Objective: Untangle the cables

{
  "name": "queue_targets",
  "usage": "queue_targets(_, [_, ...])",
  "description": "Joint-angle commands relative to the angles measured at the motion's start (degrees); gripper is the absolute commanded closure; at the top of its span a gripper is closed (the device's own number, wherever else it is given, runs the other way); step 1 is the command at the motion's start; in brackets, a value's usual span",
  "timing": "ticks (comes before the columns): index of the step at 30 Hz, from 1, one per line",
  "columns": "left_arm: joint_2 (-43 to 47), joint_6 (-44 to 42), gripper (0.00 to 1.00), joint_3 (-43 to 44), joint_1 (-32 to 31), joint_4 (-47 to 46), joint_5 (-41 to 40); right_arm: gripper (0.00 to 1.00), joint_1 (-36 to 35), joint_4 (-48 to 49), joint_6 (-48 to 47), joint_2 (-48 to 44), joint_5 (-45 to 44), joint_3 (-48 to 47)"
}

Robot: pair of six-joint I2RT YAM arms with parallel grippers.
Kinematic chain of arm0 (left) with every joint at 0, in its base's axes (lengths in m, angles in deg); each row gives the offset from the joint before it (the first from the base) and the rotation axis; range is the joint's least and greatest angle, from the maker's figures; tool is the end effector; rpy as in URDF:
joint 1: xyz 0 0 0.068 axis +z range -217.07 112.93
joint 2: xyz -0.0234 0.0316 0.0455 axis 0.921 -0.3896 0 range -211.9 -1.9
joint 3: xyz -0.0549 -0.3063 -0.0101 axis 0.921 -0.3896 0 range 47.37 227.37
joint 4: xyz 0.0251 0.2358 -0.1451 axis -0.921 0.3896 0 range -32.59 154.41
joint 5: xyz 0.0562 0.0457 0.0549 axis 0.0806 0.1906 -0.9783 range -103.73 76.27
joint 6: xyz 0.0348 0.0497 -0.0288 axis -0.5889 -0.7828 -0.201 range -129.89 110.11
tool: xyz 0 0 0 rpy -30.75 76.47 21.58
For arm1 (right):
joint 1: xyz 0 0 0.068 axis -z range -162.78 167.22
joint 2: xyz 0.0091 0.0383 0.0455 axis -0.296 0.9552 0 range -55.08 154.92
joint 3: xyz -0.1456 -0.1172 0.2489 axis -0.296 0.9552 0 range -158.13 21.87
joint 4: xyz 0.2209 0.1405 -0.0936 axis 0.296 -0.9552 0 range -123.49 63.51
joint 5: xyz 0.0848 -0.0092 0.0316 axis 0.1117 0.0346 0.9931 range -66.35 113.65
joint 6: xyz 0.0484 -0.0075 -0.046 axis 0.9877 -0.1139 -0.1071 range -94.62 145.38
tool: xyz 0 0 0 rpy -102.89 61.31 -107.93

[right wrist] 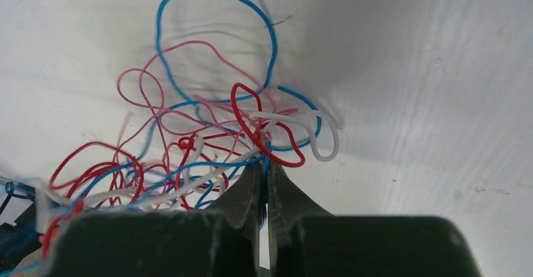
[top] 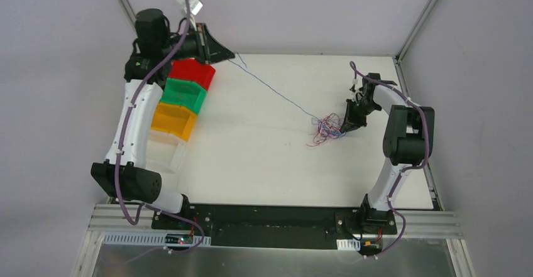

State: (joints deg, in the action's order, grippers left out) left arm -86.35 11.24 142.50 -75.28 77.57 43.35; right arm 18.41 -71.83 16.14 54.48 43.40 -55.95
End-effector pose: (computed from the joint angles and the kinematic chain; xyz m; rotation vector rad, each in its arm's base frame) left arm 0.3293 -0.0931 0.5064 0.5704 1.7275 -1.2238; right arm 0.4047 0.0097 0.1911 -0.2560 2.8399 0.4649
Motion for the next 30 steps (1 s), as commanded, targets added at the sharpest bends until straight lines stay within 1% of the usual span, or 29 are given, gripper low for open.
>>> queue_targets(1, [0.2, 3.7, 1.0, 12.1, 5.3, -1.2, 3.5, 1.0, 1.9, -2.1, -2.5, 1.3, -4.1, -0.6])
queue_targets(5, [-1.6, 5.9, 1.0, 22.0, 11.0, -2.0, 1.8, 1.0, 2.1, -2.1, -3.0, 0.9, -4.9, -0.6])
queue_targets(9, [-4.8, 12.8, 1.0, 32.5, 15.4, -6.8, 0.7, 1.0, 2.1, -2.0, -3.1, 1.0, -5.8, -0.7])
queue_targets(15, [-7.1, 17.7, 1.0, 42.1, 19.1, -10.2, -2.4, 1.0, 2.4, -1.9, -3.9, 2.0, -8.5, -0.5])
queue_targets(18, [-6.9, 19.1, 1.0, 42.4, 21.0, -11.6, -2.9, 1.0, 2.5, -1.9, -3.9, 2.2, -9.8, -0.4])
queue_targets(26, [-7.5, 21.5, 1.0, 47.7, 24.7, -13.5, -5.6, 1.0, 3.0, -1.6, -4.3, 3.4, -15.1, 0.2])
queue_targets(28, [-7.2, 22.5, 1.0, 46.3, 24.7, -14.0, -4.2, 1.0, 3.1, -1.9, -4.3, 3.3, -13.8, 0.4])
queue_targets(30, [-5.3, 22.9, 1.0, 41.0, 24.8, -15.6, -2.9, 1.0, 3.1, -1.9, -4.2, 3.0, -11.9, 0.2])
